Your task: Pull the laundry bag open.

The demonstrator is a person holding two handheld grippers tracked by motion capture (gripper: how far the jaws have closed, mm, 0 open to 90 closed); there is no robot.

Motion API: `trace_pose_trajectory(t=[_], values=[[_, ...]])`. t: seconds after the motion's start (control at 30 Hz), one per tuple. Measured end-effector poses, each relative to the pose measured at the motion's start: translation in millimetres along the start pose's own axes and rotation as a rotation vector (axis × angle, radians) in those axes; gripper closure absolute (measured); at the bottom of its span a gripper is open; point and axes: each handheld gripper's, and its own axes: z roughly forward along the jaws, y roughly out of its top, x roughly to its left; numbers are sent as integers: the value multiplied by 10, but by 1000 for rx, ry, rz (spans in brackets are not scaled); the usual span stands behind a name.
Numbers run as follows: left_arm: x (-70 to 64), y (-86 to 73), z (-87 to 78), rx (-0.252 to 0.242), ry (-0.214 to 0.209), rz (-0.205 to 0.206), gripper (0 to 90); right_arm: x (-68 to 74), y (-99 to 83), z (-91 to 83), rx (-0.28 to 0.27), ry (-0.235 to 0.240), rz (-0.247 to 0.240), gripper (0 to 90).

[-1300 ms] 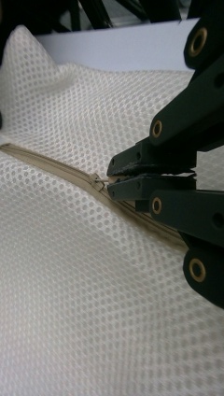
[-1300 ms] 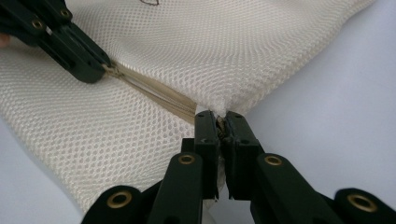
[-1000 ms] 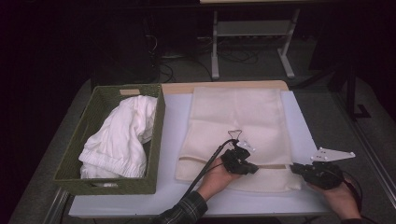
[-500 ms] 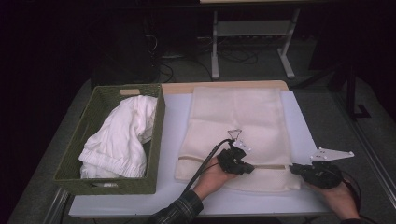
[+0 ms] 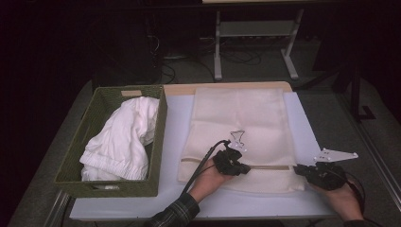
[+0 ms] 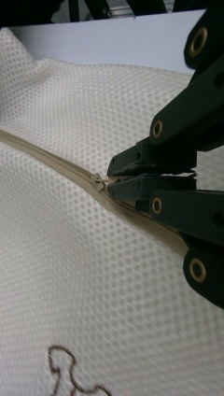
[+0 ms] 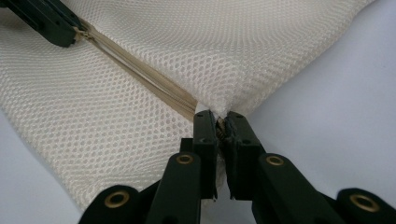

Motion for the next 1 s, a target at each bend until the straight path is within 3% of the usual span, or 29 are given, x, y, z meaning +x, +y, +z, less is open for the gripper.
trace_pose_trajectory(t=[0.4,0.6,0.73,0.8,1.0], values=[[27,-76,-185,9,30,13,870,-10,15,3,-9,-12,2,834],[60,-124,-240,2,32,-3,870,2,6,1,-8,-20,-6,833],[55,-147,-274,13,56,12,870,4,23,6,-10,-17,-7,833],[108,-212,-337,0,56,-14,871,-9,28,15,-5,-26,-5,834],[135,-292,-435,-10,73,-25,870,-9,40,30,-3,-26,-10,833]])
